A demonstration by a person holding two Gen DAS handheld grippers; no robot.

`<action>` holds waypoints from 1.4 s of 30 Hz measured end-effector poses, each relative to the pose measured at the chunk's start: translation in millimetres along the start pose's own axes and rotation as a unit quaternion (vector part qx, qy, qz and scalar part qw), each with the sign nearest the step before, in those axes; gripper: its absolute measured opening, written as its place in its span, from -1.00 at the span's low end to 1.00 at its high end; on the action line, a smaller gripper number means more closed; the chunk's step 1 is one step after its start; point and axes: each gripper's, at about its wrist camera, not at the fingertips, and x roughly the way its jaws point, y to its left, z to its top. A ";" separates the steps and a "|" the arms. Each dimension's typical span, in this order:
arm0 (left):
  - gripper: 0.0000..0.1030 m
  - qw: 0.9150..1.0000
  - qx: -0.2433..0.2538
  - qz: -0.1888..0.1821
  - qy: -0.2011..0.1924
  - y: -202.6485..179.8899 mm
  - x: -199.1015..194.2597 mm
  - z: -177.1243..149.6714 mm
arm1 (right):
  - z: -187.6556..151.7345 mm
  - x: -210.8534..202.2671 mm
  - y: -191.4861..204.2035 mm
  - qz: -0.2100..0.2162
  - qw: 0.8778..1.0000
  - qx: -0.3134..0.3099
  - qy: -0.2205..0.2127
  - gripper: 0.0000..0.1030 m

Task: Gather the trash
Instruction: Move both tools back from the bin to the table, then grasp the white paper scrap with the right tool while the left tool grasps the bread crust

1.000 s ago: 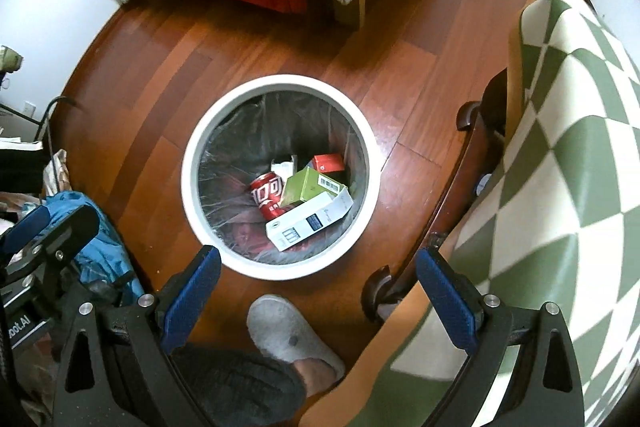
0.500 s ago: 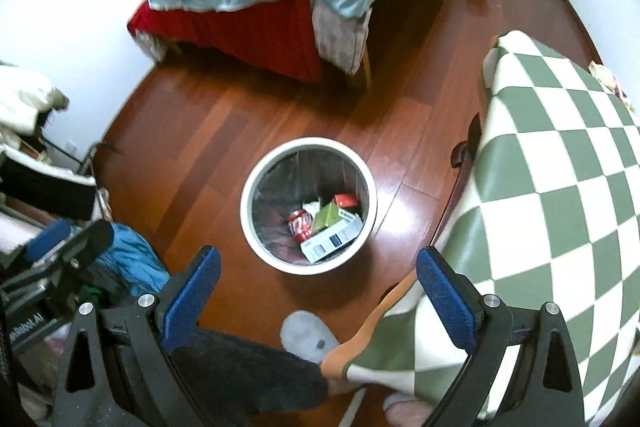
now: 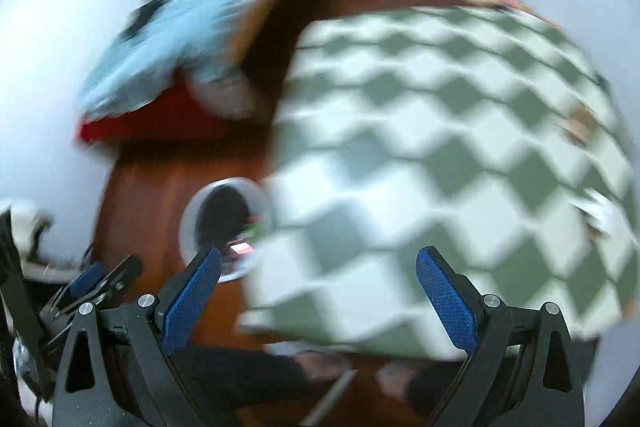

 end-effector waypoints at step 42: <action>0.35 0.910 0.369 -0.169 0.082 -485.9 129.9 26.9 | 52.0 16.5 -373.4 -0.109 0.963 0.244 -0.030 -0.42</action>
